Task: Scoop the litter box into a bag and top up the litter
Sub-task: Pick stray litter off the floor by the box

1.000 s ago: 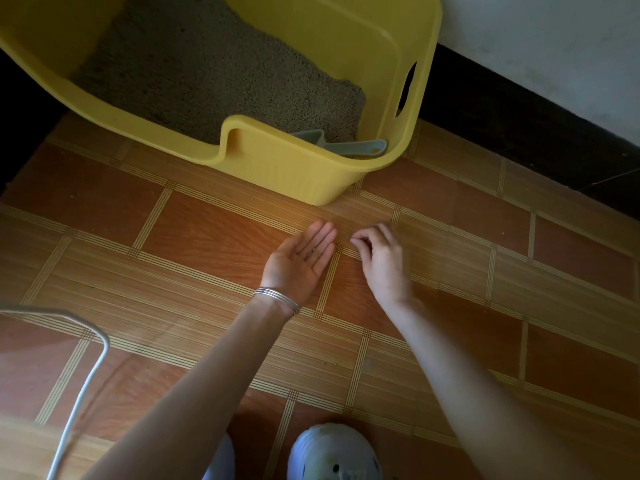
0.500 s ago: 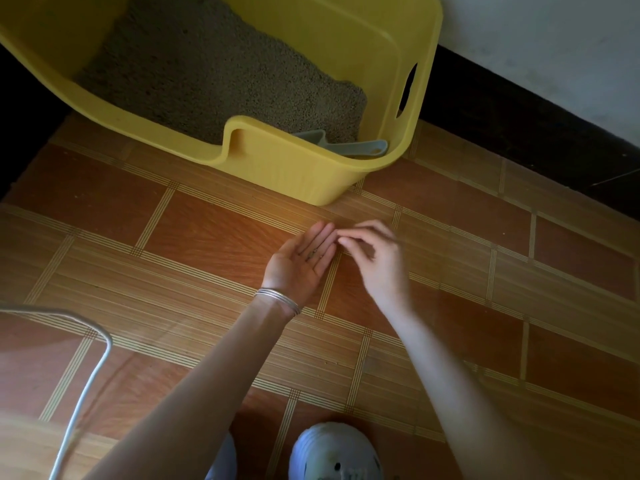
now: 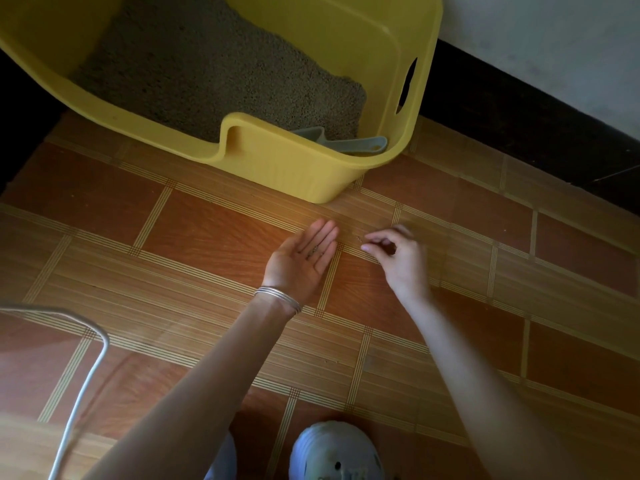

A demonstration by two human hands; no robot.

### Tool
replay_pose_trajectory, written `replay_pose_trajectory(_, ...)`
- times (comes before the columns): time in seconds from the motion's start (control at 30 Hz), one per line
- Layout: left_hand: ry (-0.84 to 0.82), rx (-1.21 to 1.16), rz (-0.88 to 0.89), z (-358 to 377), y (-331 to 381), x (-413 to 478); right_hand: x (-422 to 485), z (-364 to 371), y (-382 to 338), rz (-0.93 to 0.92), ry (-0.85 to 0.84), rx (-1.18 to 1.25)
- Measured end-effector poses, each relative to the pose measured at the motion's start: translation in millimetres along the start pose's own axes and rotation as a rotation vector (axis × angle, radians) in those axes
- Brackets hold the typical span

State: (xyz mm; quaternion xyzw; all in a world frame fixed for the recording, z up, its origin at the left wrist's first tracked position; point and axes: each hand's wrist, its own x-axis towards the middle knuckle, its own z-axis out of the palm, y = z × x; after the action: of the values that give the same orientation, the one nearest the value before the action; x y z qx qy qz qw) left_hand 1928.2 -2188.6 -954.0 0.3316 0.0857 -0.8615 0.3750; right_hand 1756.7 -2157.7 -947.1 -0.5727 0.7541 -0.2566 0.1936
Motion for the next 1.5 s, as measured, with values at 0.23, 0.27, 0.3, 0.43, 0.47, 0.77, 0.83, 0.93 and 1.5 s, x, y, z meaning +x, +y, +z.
replay_pose_trajectory(0.23,-0.006,0.005,0.002,-1,0,1,1,10,-1,-0.018,0.026,-0.04)
replay_pose_trajectory(0.27,-0.008,0.007,0.002,-1,0,1,1,10,-2,-0.026,0.02,-0.063)
replay_pose_trajectory(0.3,-0.009,0.01,0.004,-1,0,1,0,11,-3,-0.034,0.014,-0.087)
replay_pose_trajectory(0.43,-0.023,0.014,0.01,-2,-1,2,-1,9,-13,-0.07,0.011,-0.123)
replay_pose_trajectory(0.47,-0.029,0.01,0.008,-2,-1,2,-2,8,-20,-0.101,0.028,-0.093)
replay_pose_trajectory(0.77,-0.036,-0.037,0.004,-4,1,4,3,-3,-54,-0.124,0.037,0.109)
replay_pose_trajectory(0.83,-0.046,-0.039,0.001,-5,2,3,10,-9,-39,-0.017,0.085,0.091)
replay_pose_trajectory(0.93,-0.044,-0.038,-0.008,-5,1,4,16,-12,-17,0.105,0.078,0.016)
replay_pose_trajectory(1.5,-0.025,-0.01,-0.014,-3,1,3,16,12,-5,-0.038,0.052,-0.084)
